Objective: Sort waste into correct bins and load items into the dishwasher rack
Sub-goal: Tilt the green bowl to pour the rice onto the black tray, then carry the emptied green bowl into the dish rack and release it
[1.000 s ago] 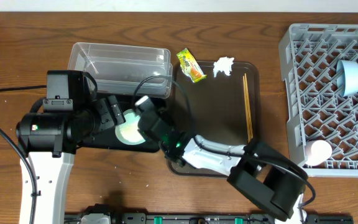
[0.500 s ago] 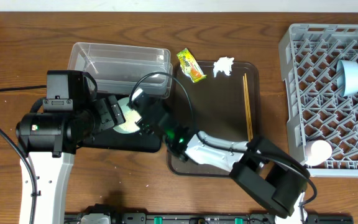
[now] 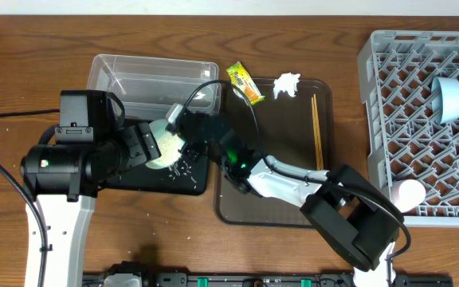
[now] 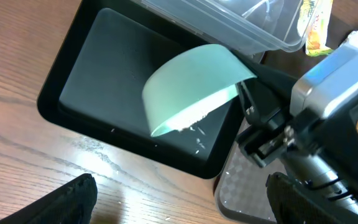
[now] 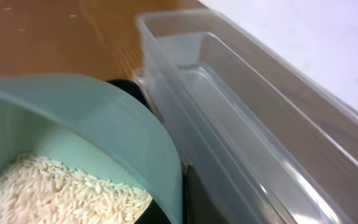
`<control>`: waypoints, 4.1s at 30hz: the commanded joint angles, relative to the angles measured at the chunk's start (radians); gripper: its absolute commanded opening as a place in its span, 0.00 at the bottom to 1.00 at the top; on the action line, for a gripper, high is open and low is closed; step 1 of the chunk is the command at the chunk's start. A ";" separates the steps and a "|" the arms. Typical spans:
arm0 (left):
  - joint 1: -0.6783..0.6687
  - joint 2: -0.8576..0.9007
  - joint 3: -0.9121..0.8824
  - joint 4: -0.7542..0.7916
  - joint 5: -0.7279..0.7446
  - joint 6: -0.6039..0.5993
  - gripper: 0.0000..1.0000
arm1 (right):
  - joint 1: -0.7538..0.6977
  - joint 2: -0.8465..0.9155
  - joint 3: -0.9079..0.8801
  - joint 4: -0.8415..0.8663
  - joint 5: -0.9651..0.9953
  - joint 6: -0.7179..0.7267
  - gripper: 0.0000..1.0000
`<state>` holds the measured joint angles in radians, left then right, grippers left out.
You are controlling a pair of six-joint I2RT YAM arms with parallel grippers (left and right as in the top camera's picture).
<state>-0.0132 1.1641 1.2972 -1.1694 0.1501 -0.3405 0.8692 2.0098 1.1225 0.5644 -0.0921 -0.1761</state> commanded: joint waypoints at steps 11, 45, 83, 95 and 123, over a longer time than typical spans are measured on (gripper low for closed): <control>0.005 -0.001 0.001 0.000 -0.013 -0.005 0.90 | -0.046 -0.007 0.010 0.180 -0.214 -0.002 0.01; 0.005 -0.001 0.001 0.000 -0.013 -0.006 0.89 | -0.092 0.019 0.007 0.262 -0.432 -0.058 0.01; 0.005 -0.001 0.001 0.000 -0.013 -0.006 0.89 | -0.158 0.113 0.006 0.509 -0.560 0.151 0.01; 0.005 -0.001 0.001 0.000 -0.013 -0.005 0.90 | -0.167 0.116 0.006 0.579 -0.649 0.190 0.01; 0.005 -0.001 0.001 0.000 -0.013 -0.006 0.89 | -0.422 -0.371 0.006 -0.431 -0.231 0.271 0.01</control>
<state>-0.0132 1.1629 1.2972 -1.1706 0.1497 -0.3405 0.4519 1.7523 1.1172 0.2066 -0.3744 0.1947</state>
